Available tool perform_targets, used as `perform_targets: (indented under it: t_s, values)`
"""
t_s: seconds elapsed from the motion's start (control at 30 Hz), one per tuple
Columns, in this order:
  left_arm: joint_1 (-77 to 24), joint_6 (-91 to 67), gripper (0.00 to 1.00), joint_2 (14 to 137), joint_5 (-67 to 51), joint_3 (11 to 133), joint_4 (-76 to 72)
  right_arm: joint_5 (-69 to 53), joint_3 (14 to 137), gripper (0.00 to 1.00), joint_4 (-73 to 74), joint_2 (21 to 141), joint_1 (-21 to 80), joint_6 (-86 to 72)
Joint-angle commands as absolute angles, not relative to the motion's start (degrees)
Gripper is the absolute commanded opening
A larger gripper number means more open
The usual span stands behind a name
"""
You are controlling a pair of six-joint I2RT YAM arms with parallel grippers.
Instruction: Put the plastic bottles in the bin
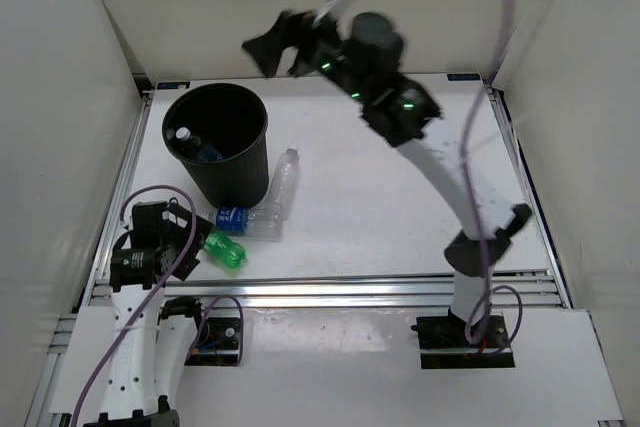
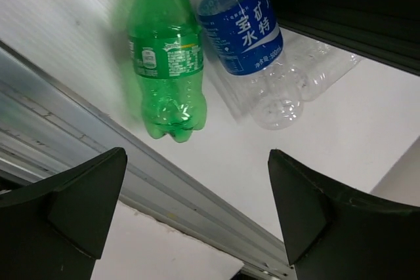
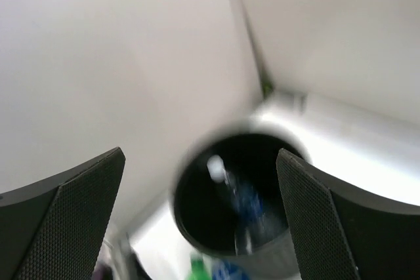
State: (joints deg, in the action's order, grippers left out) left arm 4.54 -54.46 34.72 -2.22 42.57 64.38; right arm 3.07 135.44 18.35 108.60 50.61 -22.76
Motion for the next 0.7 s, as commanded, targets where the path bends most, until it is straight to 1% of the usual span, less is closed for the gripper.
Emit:
perform_targets:
  t_s: [0.0,0.03,0.1,0.13,0.2,0.3,0.43,0.67]
  values:
    - [4.3,-60.0,1.00,35.3,-6.1,39.6,59.3,7.5,142.5,1.00,19.1,101.8,50.0,-18.3]
    - [4.3,-60.9,1.00,36.4,-8.1,38.4,57.8,7.5,142.5,1.00,22.9,100.5,50.0,-18.3]
    - [4.3,-63.3,1.00,38.7,-9.9,35.4,55.0,6.3,139.1,1.00,25.3,98.0,50.0,-19.3]
    - [4.3,-63.8,1.00,39.6,-10.5,34.6,52.9,6.2,135.4,1.00,27.0,95.4,50.0,-19.9]
    - [4.3,-64.4,1.00,43.0,-10.5,33.4,52.0,6.2,133.6,1.00,29.1,93.7,50.0,-20.6]
    - [4.3,-65.0,1.00,46.9,-7.9,32.9,51.5,5.6,134.5,1.00,34.3,92.6,50.0,-19.9]
    - [4.3,-67.4,1.00,49.2,-5.5,30.6,47.6,6.3,134.6,1.00,37.0,90.6,50.0,-17.8]
    - [4.3,-70.0,1.00,50.8,-6.9,25.4,43.2,6.9,130.7,1.00,39.8,87.9,50.0,-16.5]
